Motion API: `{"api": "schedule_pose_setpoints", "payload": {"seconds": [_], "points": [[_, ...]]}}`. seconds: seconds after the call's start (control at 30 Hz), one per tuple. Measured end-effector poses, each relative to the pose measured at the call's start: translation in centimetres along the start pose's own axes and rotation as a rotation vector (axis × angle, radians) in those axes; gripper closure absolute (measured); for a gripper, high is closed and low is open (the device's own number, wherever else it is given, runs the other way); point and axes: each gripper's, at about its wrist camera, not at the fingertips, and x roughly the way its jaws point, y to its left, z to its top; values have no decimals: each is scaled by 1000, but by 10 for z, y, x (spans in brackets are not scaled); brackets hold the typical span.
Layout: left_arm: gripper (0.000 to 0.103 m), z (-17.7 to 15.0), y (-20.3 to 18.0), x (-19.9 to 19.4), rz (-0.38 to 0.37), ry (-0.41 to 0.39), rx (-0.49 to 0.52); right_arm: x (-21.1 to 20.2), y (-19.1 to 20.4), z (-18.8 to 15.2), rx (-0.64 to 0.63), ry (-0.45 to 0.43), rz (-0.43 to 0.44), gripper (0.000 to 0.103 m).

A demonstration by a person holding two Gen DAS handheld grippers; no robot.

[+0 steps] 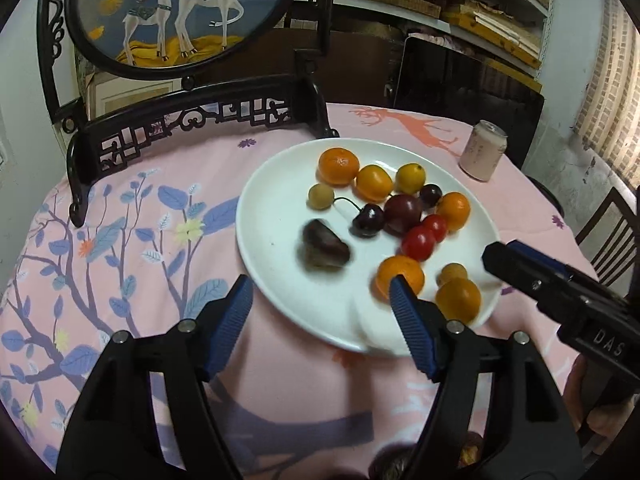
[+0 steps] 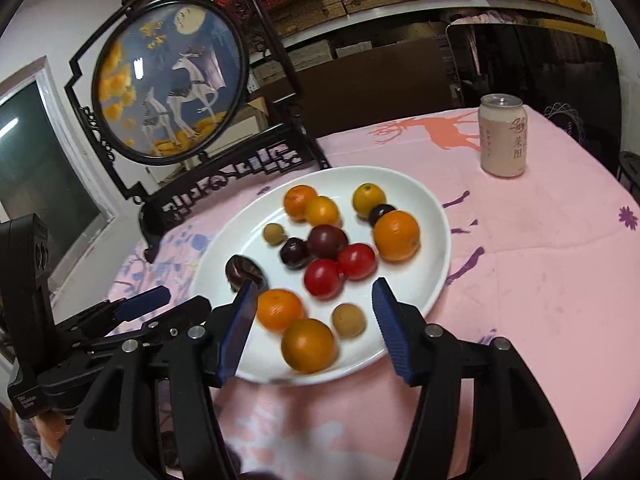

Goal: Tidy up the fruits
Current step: 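Lower the mangosteen and yellow tomato onto the white plate, opening both grippers, then grasp a dark mangosteen with the left gripper while the right gripper grasps a dark red plum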

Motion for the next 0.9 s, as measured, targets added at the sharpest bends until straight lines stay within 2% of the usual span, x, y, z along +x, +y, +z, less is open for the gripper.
{"api": "schedule_pose_setpoints", "payload": {"seconds": [0.07,0.27,0.5,0.6,0.9], "points": [[23,-6,1,-5,26,-12,5,-3,1,-5,10,23,9,43],[19,-26,10,-16,63,-7,-5,-27,-7,-27,75,47,28,43],[12,-55,17,-41,140,-18,36,-52,5,-55,21,71,38,42],[11,-68,19,-45,137,16,50,-57,10,-62,0,73,37,37],[9,-96,7,-60,89,46,122,-68,3,-70,42,83,39,36]]}}
